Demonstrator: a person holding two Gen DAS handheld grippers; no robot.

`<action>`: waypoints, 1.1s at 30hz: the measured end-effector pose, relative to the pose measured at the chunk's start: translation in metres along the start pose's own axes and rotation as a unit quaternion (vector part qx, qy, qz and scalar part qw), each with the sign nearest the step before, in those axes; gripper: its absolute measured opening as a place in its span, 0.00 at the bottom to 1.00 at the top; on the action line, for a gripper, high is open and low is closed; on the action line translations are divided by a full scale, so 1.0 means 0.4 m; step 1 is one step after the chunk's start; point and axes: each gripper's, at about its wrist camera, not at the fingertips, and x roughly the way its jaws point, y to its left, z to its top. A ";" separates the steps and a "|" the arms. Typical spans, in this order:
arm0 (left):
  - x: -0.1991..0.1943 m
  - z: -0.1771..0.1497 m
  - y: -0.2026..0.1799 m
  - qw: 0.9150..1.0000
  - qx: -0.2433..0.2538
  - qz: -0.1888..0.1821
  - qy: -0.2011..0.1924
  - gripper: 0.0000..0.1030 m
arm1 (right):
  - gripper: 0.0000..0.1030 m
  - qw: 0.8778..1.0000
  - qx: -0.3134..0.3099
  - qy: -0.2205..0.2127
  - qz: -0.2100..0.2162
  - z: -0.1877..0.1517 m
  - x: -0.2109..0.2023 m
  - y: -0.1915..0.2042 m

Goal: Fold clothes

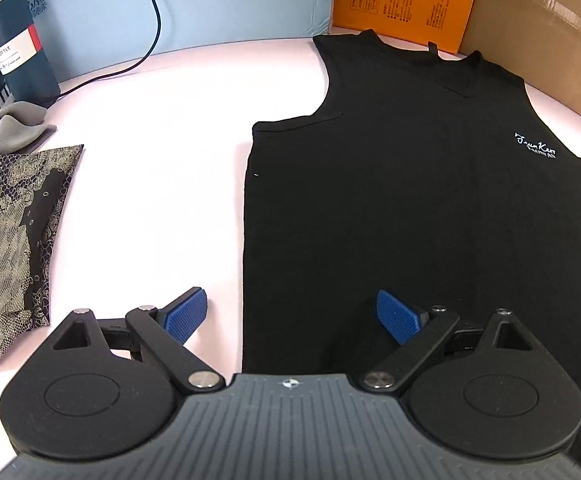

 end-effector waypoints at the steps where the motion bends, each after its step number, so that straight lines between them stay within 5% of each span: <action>1: 0.001 0.000 -0.001 1.000 -0.001 0.002 0.000 0.89 | 0.82 1.000 0.004 -0.003 -0.015 -0.010 -0.019 0.004; 8: 0.005 -0.001 -0.007 1.000 -0.009 0.015 0.001 0.94 | 0.83 0.999 0.005 -0.038 0.002 -0.093 -0.118 0.050; 13: -0.006 -0.010 -0.008 1.000 -0.012 0.018 0.005 0.94 | 0.83 0.999 0.040 0.000 0.011 -0.167 -0.123 0.023; 19: -0.080 -0.052 0.017 0.999 0.025 0.029 -0.004 0.94 | 0.86 0.998 0.049 -0.039 0.010 -0.181 -0.181 0.031; 22: -0.165 -0.110 0.069 0.998 0.034 -0.011 -0.045 0.94 | 0.90 0.997 0.047 -0.049 0.021 -0.196 -0.211 0.023; 26: -0.251 -0.220 0.132 0.985 0.041 -0.150 -0.069 0.94 | 0.90 0.997 0.072 -0.030 0.025 -0.219 -0.203 0.004; 28: -0.261 -0.273 0.128 0.984 0.070 -0.157 -0.045 0.94 | 0.90 0.997 0.069 -0.029 0.032 -0.228 -0.211 0.001; 31: -0.246 -0.355 0.119 0.987 0.115 -0.115 0.015 0.94 | 0.91 0.998 0.049 -0.016 0.035 -0.238 -0.202 -0.009; 33: -0.264 -0.390 0.131 0.986 0.129 -0.106 0.011 0.95 | 0.93 0.999 0.039 0.003 0.026 -0.242 -0.197 -0.030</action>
